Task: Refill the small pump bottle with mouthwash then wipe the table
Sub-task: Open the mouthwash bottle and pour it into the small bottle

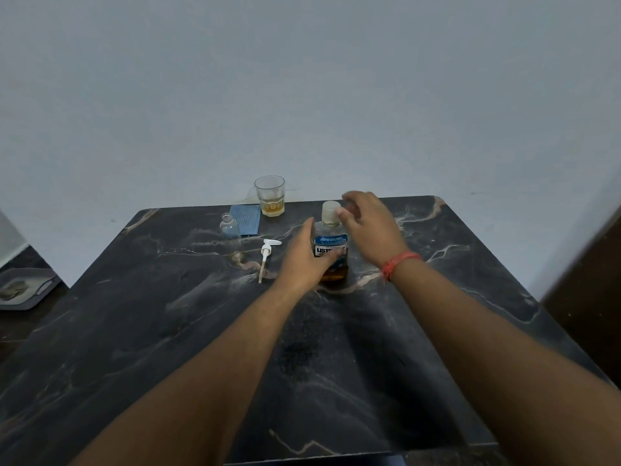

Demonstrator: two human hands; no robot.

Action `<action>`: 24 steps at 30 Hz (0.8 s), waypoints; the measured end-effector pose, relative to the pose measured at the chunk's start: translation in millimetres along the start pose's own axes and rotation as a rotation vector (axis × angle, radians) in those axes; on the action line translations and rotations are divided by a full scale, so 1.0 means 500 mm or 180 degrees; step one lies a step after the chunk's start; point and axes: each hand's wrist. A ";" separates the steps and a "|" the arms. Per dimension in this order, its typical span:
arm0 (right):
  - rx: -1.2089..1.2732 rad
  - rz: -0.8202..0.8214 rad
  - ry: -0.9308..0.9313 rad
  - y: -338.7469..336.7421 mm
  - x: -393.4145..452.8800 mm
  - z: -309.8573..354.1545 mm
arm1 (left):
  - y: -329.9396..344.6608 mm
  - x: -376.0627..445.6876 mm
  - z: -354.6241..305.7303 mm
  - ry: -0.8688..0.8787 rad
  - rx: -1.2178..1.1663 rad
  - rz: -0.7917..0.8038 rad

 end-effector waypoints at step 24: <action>-0.0780 0.2012 -0.0907 -0.076 0.109 0.059 | -0.024 0.019 -0.036 -0.0077 0.0236 0.0059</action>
Point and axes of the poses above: each hand's wrist, its own x-axis towards the middle knuckle, its own y-axis out of the palm, z = x × y, and after that the axes turned 9 degrees about -y, right-handed
